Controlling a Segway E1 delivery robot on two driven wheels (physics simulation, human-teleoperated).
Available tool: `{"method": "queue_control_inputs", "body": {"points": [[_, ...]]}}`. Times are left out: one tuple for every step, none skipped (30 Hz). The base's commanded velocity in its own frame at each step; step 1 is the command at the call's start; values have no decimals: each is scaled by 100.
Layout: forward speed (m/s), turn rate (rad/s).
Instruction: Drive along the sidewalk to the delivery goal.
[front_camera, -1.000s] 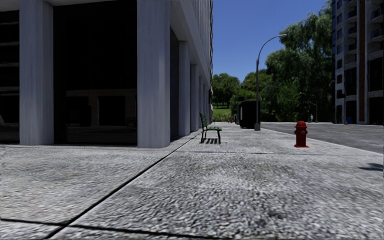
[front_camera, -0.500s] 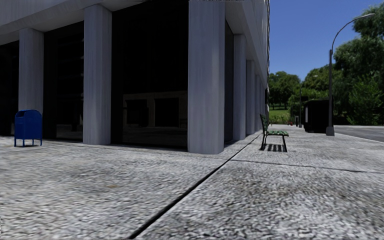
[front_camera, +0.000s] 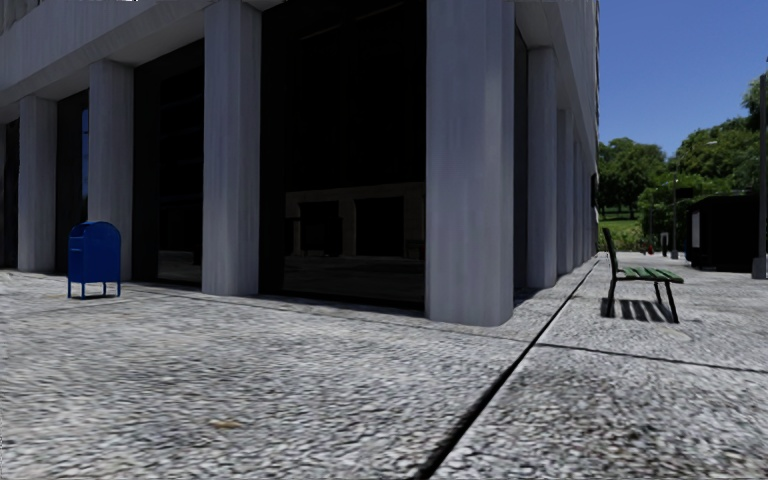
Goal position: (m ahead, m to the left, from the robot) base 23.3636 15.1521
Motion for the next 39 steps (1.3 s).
{"method": "queue_control_inputs", "body": {"points": [[154,68],[154,68],[154,68],[154,68],[154,68],[154,68],[155,76],[155,76],[155,76],[156,76],[156,76],[157,76],[157,76],[158,76],[158,76],[158,76],[158,76],[158,76],[158,76],[160,76],[160,76],[162,76],[164,76],[165,76],[165,76],[165,76],[166,76],[166,76],[166,76],[166,76],[169,76],[200,76],[200,76],[200,76],[200,76],[200,76],[200,76],[200,76],[200,76]]}}
